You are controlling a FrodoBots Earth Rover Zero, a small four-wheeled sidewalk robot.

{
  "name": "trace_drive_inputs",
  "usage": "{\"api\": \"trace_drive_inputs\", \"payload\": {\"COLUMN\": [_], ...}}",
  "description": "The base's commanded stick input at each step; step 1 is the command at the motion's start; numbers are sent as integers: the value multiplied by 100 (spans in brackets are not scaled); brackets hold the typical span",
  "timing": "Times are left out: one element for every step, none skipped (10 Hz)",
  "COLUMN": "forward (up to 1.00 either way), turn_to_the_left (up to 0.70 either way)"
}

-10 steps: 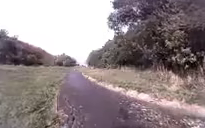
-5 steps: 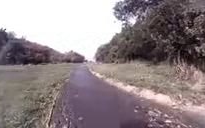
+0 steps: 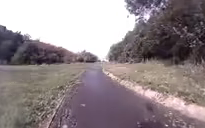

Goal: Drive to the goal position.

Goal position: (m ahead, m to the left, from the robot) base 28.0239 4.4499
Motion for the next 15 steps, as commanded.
{"api": "trace_drive_inputs", "payload": {"forward": [100,100,100,100,100,100,100,100,100,100,100,100,100,100,100], "turn_to_the_left": [0,0,0,0,0,0,0,0,0,32,40,40,36,28,9]}}
